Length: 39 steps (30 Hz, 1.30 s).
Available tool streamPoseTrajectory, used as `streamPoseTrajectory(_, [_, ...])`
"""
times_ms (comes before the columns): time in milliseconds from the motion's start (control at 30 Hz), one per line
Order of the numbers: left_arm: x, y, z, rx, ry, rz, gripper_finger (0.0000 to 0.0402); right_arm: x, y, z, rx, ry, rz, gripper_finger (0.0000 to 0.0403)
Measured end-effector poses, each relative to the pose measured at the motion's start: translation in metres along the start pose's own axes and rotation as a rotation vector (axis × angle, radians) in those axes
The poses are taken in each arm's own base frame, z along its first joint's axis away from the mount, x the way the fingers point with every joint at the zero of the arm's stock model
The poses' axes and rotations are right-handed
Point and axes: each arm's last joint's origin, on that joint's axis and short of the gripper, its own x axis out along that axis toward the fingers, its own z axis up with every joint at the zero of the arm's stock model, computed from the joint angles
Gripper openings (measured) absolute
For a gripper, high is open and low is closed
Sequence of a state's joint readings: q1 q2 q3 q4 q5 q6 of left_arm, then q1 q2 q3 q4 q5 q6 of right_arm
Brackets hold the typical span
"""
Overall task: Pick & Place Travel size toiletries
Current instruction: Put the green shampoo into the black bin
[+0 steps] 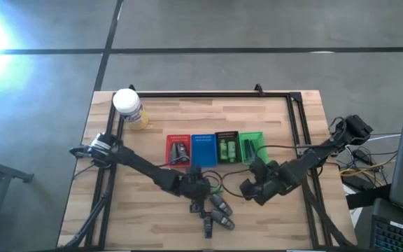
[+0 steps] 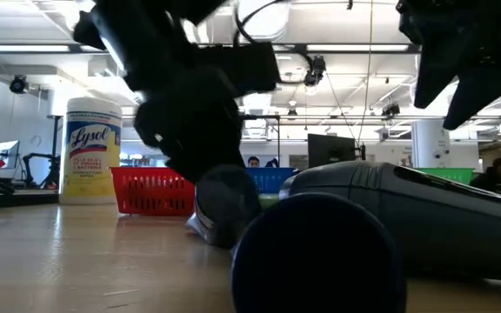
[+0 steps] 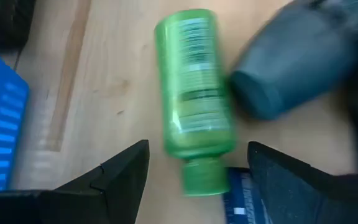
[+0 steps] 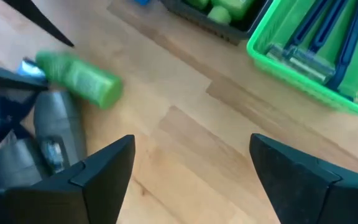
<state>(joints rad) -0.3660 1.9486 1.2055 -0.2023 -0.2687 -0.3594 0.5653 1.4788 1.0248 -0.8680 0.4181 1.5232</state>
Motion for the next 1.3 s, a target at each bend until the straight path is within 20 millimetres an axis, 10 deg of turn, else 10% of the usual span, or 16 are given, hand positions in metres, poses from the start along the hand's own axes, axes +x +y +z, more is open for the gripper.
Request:
streamPoseTrajectory(900, [0.017, 0.006, 0.009, 0.003, -0.009, -0.052, 0.0164, 0.001, 0.002, -0.002, -0.035, -0.005, 0.025, 0.0293])
streamPoseTrajectory(1300, [-0.044, 0.012, 0.033, 0.002, -0.128, 0.024, 0.0162, -0.002, 0.022, 0.018, -0.157, 0.165, 0.329, 0.0254])
